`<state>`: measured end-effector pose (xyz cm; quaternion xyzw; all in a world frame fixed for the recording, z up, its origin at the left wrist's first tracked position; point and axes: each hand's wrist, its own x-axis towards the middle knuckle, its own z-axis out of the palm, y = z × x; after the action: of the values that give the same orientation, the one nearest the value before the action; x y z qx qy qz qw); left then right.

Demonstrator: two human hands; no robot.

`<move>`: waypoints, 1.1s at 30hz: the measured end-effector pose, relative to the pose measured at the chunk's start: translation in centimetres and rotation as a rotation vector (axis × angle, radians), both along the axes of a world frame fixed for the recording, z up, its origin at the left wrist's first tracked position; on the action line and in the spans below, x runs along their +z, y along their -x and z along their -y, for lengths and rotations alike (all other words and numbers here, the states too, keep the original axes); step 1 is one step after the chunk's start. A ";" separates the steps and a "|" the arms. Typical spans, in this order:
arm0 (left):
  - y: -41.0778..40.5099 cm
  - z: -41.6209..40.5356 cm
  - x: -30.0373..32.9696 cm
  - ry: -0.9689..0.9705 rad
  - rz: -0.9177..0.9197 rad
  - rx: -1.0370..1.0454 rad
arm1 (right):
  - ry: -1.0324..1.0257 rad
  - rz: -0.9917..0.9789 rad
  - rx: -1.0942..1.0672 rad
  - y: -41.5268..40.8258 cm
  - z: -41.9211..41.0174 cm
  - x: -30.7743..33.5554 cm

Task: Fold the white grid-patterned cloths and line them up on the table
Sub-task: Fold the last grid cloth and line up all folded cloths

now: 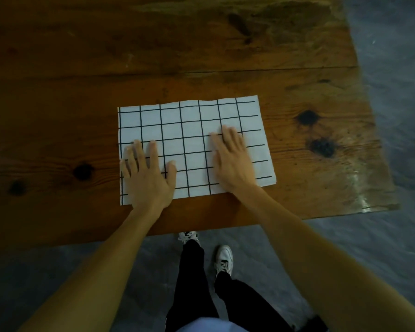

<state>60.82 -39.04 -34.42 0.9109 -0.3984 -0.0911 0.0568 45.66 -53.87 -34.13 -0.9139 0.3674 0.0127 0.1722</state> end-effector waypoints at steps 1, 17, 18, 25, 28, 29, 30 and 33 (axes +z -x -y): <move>0.0 -0.1 0.0 -0.004 0.000 0.002 | 0.004 -0.012 -0.021 1.3 0.6 -0.1; 3.6 -4.0 3.5 0.000 -0.094 -0.267 | -0.076 0.133 0.233 2.7 -8.0 2.8; 4.5 -4.6 3.5 -0.025 -0.084 -0.292 | -0.083 0.112 0.266 2.8 -8.7 2.4; 6.9 -6.7 2.7 -0.205 -0.072 -0.210 | -0.072 -0.067 0.264 4.6 -10.0 1.3; 6.4 -7.8 3.0 -0.254 -0.099 -0.136 | -0.035 -0.104 0.176 7.9 -8.0 1.2; 6.2 -8.2 3.2 -0.268 -0.100 -0.121 | -0.028 -0.116 0.145 9.0 -7.4 1.3; 6.2 -8.4 3.4 -0.287 -0.099 -0.108 | -0.032 -0.133 0.120 10.0 -6.9 1.5; 6.1 -8.3 4.1 -0.318 -0.073 -0.084 | -0.064 -0.167 0.072 11.4 -6.3 2.1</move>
<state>54.68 -30.72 -30.37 0.8872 -0.4141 -0.1883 -0.0774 34.30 -47.53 -32.08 -0.9163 0.3467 0.1069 0.1696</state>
